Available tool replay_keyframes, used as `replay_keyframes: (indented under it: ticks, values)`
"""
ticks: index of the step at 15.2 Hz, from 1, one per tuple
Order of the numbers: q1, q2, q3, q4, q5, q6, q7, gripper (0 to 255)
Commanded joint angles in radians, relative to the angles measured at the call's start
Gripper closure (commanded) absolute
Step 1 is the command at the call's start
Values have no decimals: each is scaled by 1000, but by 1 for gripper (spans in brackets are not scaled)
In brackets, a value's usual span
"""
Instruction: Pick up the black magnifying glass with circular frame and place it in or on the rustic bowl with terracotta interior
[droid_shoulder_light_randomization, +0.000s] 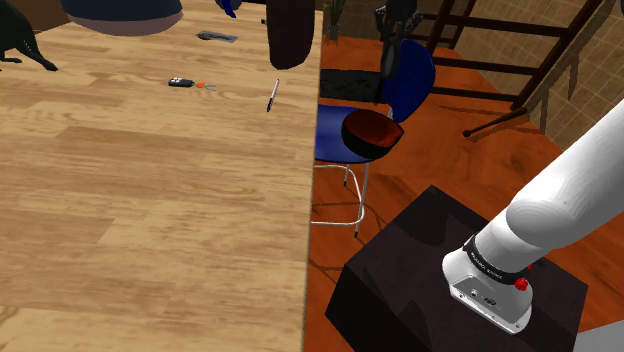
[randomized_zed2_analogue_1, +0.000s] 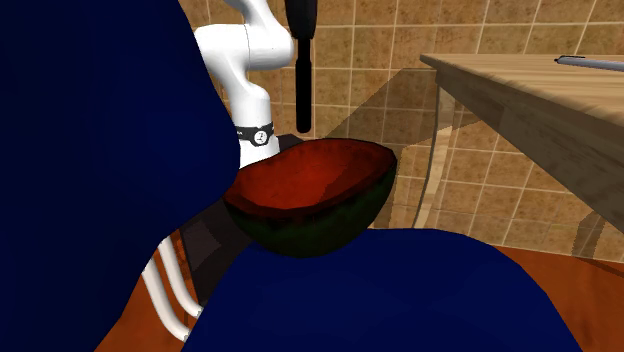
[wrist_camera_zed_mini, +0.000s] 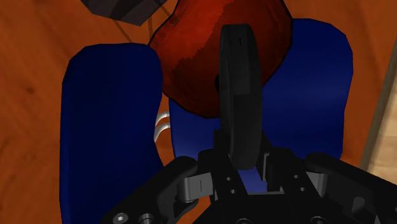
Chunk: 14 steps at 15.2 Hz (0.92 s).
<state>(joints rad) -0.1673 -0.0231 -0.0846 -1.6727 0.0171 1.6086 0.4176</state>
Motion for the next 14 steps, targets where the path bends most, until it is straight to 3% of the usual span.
replay_keyframes:
  ticks: [1,11,14]
  values:
    - [1,-4,1,-31,0,28,1,255]
    - [1,-10,1,-178,0,169,0,255]
    - [1,-10,1,-178,0,169,0,255]
